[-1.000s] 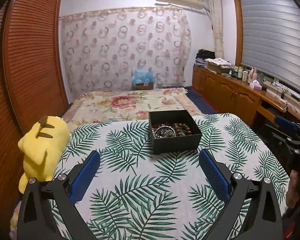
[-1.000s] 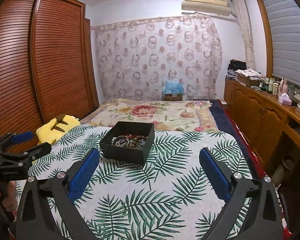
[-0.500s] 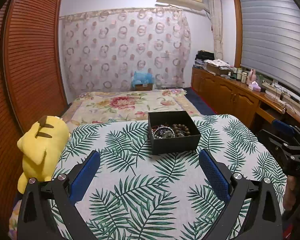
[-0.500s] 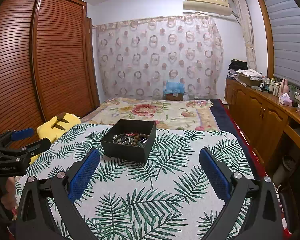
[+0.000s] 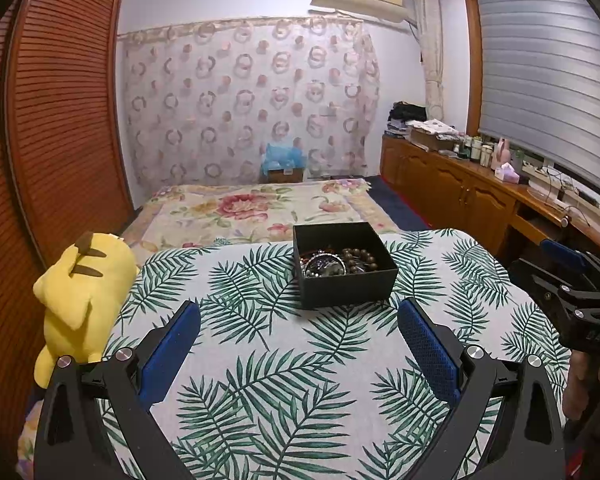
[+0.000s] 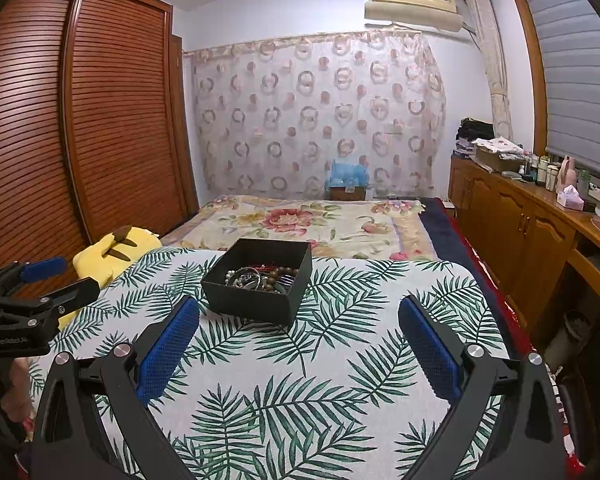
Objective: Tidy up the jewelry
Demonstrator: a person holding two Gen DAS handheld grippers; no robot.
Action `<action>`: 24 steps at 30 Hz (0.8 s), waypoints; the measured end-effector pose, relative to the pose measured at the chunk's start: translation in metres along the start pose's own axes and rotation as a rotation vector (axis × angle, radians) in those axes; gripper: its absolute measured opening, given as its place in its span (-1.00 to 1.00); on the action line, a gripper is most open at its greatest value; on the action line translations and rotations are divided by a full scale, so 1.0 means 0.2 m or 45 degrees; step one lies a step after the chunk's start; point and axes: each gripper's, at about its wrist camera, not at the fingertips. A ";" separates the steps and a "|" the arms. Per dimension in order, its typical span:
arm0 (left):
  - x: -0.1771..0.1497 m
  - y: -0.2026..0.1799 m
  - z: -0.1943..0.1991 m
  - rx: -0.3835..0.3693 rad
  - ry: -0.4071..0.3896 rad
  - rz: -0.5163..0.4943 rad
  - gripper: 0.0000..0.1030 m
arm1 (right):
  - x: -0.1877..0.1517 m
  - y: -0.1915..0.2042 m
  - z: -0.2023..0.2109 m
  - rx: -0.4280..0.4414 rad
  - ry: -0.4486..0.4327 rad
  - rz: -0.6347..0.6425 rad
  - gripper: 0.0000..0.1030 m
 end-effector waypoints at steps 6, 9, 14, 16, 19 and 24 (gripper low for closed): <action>0.00 -0.01 0.01 -0.002 -0.006 -0.003 0.85 | 0.00 0.00 0.00 0.000 -0.001 -0.001 0.95; 0.00 -0.01 0.02 -0.001 -0.008 -0.003 0.85 | 0.00 0.00 0.00 0.000 -0.003 -0.002 0.95; 0.01 -0.02 0.03 -0.003 -0.012 -0.004 0.85 | 0.01 0.01 0.00 0.001 -0.005 -0.003 0.95; 0.01 -0.02 0.03 -0.002 -0.013 -0.006 0.85 | 0.00 0.00 0.00 0.001 -0.006 -0.002 0.95; 0.01 -0.02 0.03 -0.003 -0.015 -0.004 0.85 | 0.00 0.00 0.00 0.000 -0.005 -0.003 0.95; 0.01 -0.02 0.03 -0.003 -0.012 -0.003 0.85 | 0.00 0.00 0.00 0.000 -0.005 -0.003 0.95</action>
Point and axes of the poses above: each gripper's, at about its wrist camera, not at the fingertips, and z roughly against the way its jaws point, y to its left, x to its top, and after that the axes turned 13 degrees about -z, right-handed
